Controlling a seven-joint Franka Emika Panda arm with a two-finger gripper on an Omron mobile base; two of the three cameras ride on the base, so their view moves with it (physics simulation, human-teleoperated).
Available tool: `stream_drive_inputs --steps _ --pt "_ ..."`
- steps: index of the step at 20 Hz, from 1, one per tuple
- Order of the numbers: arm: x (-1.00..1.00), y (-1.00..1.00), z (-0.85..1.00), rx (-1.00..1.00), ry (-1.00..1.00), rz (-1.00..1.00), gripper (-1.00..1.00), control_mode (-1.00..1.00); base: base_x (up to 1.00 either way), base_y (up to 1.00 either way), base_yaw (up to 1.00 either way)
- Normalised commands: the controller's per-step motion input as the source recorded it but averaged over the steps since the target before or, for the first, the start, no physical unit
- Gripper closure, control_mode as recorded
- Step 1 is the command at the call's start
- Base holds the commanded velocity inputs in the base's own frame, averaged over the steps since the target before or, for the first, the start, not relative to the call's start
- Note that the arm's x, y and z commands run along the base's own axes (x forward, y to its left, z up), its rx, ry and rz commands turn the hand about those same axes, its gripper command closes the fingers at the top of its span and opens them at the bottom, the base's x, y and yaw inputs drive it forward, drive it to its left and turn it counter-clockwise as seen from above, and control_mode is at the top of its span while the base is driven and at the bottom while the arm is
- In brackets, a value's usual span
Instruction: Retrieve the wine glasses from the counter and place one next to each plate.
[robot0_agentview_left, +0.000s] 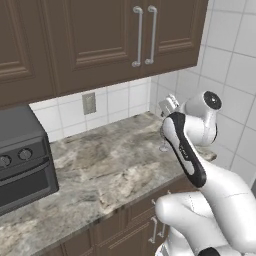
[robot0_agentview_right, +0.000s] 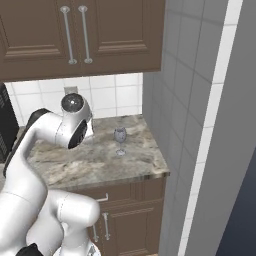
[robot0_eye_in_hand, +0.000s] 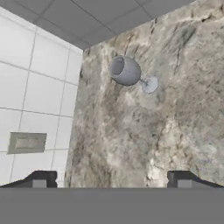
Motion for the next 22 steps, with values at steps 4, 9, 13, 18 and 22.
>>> stream_drive_inputs --steps 4,9,13,18,22 --pt "-0.32 0.27 0.0 0.69 -0.12 -0.42 -1.0 -1.0 0.0 0.0 0.0" --pt "-0.2 0.11 0.0 0.61 -0.01 -0.37 -1.0 -1.0 0.0 0.0 0.0" --pt "-0.1 -0.18 0.08 0.43 0.0 -0.2 -1.0 -1.0 0.0 0.0 0.0" --pt "0.0 -0.41 0.03 0.34 0.06 -0.02 -1.0 -1.0 0.0 0.0 0.0" --pt "0.0 -0.53 -0.03 0.24 0.08 0.0 -1.0 -1.0 0.0 0.0 0.0"
